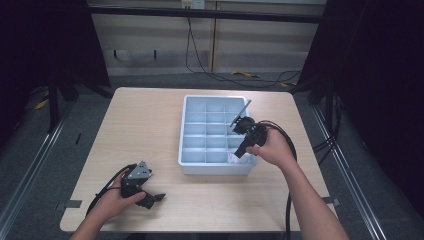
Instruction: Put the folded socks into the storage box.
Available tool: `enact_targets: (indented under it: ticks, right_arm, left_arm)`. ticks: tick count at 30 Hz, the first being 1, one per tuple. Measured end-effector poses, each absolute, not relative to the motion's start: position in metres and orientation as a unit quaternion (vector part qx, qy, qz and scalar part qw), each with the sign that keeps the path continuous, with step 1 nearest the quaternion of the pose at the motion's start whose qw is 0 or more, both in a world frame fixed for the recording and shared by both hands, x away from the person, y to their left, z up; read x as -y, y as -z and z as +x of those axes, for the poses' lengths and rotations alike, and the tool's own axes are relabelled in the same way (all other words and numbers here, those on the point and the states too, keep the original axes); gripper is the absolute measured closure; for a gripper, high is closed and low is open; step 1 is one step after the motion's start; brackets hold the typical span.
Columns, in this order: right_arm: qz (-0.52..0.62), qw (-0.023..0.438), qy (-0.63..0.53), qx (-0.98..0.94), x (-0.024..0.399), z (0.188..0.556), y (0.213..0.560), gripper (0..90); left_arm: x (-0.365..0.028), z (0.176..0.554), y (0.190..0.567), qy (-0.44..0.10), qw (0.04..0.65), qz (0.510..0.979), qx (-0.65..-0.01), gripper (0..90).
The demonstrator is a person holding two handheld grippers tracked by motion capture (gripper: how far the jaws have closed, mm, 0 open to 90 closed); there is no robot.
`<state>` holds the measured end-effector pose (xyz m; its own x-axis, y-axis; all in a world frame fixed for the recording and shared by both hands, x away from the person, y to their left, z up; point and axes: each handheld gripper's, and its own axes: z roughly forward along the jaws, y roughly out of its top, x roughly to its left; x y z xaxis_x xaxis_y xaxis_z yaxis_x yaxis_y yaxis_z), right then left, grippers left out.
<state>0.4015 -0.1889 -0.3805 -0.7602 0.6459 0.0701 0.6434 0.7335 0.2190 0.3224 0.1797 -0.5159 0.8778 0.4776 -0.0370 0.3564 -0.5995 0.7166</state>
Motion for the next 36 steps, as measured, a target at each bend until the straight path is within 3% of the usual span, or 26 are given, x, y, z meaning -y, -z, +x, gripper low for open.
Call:
enact_targets:
  ticks: [3, 14, 36]
  right_arm:
    - [0.357, 0.012, -0.123, -0.926, 0.193, 0.399, 0.377, 55.9]
    - [0.375, 0.016, -0.129, -0.918, 0.207, 0.389, 0.364, 40.2]
    - [0.392, 0.015, -0.128, -0.911, 0.23, 0.376, 0.36, 31.5]
  left_arm:
    - [-0.179, 0.322, 0.516, -0.079, 0.383, 0.889, -0.236, 0.0]
    - [-0.179, 0.322, 0.516, -0.079, 0.383, 0.889, -0.236, 0.0]
    - [-0.179, 0.322, 0.516, -0.08, 0.383, 0.889, -0.237, 0.0]
